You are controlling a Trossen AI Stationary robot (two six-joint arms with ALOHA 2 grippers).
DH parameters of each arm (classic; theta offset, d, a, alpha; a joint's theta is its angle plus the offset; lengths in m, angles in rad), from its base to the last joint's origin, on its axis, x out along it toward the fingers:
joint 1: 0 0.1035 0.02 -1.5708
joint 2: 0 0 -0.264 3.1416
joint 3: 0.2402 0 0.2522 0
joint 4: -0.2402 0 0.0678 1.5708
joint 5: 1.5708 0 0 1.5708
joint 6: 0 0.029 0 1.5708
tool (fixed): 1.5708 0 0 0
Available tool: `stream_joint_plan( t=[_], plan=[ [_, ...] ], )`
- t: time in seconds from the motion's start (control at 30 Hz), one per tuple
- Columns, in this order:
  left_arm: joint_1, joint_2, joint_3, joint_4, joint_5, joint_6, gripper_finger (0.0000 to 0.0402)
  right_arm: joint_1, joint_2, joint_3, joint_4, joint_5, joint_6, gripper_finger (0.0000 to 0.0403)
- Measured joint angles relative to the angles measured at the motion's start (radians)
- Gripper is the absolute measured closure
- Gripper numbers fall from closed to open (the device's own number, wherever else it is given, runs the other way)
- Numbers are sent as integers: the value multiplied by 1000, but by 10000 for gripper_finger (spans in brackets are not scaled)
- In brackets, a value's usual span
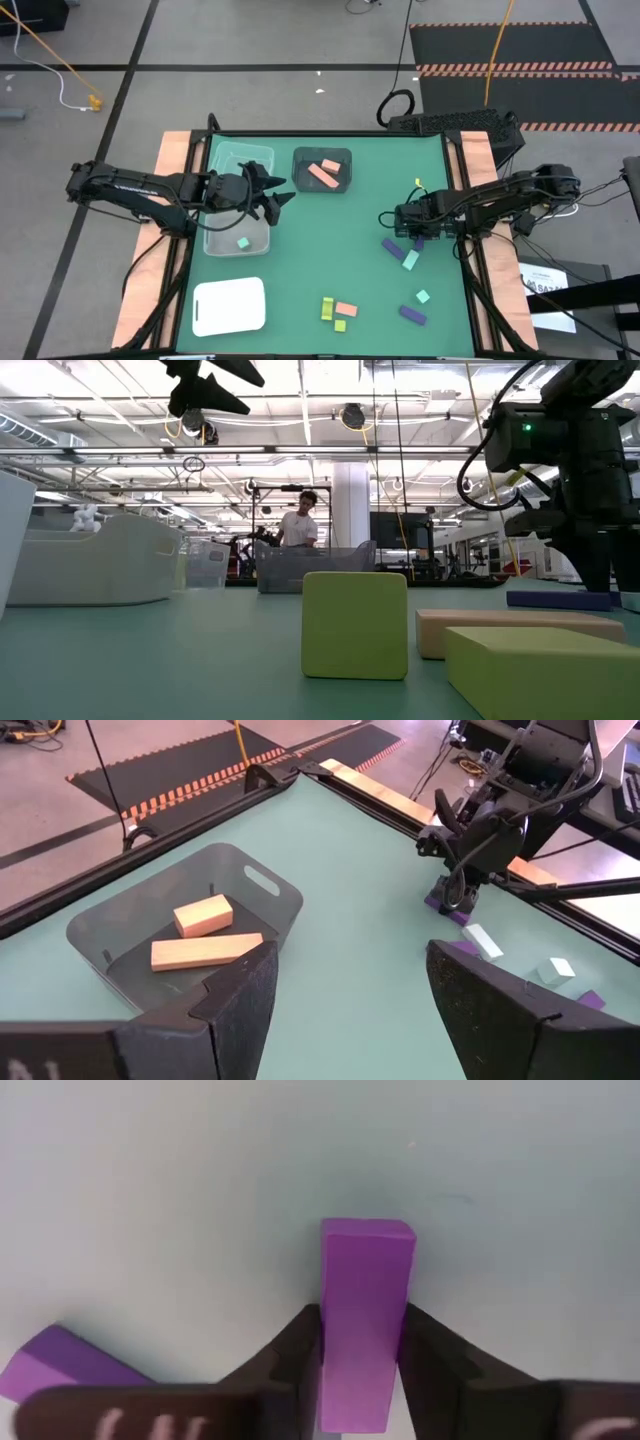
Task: Sort & place blocks by color
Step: Put the top right violet block into the white bin
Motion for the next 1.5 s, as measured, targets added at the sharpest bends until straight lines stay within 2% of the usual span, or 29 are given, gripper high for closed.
stream_joint_plan(
  t=[0.27, 0.4, 0.5, 0.63, 0.73, 0.83, 1.0, 1.13, 1.27, 1.37, 1.5],
  plan=[
    [0, 0, 0, 0, -1, 0, 147, 7, -51, 12, 14, 15, -57, 318],
    [0, 0, 0, 9, -3, -1, 147, 4, -128, 40, 89, 151, -82, 318],
    [0, 0, 0, 37, -26, -27, 147, 4, -198, 40, 222, 249, -116, 318],
    [0, 0, 0, 125, -32, -23, 147, 5, -247, 41, 555, 393, -279, 318],
    [0, 0, 0, 198, -32, 53, 147, 4, -251, 42, 839, 449, -463, 318],
    [-1, 0, 0, 272, -28, 159, 147, 4, -246, 43, 1116, 454, -643, 318],
    [-1, 0, 0, 373, -27, 339, 147, 3, -230, 43, 1448, 456, -843, 318],
    [-3, 28, 2, 444, -27, 478, 147, -15, -204, 43, 1611, 465, -876, 318],
    [-13, 94, 2, 561, -27, 648, 147, -30, -152, 45, 1720, 523, -857, 318],
    [-14, 158, 1, 648, -31, 773, 147, -33, -98, 79, 1735, 536, -830, 318],
    [-12, 240, 1, 778, -56, 863, 147, -36, -3, 180, 1735, 531, -819, 318]
  ],
)
